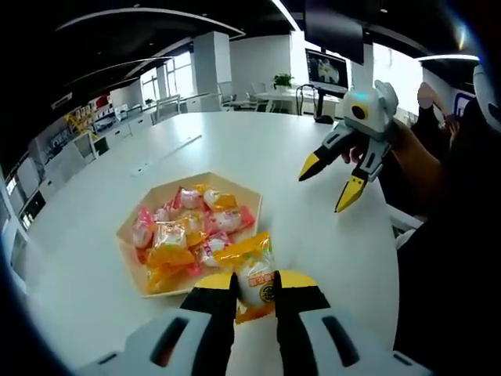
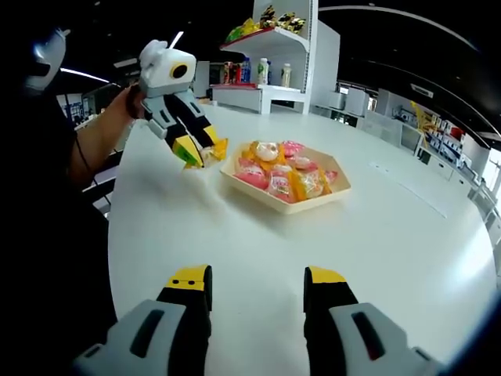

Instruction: Pick up the marshmallows scattered on the table and place them into the bowl on the table

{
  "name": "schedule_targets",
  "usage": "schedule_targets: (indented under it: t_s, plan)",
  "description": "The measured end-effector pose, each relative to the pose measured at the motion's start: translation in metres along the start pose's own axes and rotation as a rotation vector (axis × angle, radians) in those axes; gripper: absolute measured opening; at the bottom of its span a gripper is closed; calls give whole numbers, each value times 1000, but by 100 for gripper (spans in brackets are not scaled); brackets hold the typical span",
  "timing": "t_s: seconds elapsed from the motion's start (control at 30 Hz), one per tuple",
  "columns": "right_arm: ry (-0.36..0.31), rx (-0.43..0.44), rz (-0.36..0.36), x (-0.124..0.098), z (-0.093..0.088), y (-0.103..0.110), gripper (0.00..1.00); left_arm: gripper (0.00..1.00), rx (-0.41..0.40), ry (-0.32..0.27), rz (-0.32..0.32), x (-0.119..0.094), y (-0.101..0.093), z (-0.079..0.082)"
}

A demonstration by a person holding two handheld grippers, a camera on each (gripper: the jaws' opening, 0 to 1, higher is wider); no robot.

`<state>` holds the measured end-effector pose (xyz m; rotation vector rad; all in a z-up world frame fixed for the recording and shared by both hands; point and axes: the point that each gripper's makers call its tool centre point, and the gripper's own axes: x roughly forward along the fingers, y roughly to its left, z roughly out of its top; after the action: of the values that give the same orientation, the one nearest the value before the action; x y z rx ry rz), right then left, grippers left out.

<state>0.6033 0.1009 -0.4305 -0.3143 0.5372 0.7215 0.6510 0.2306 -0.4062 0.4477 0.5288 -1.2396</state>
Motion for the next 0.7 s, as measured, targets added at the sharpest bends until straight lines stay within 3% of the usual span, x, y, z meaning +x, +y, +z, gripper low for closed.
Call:
schedule_targets:
  t_s: [0.17,0.7]
  plan:
    - [1,3,-1,0,-1,0,47,20,47,-17,4,3,1,4]
    - [8,-4,2,2,-2,3,47,20,29,-48,12,12,11,14]
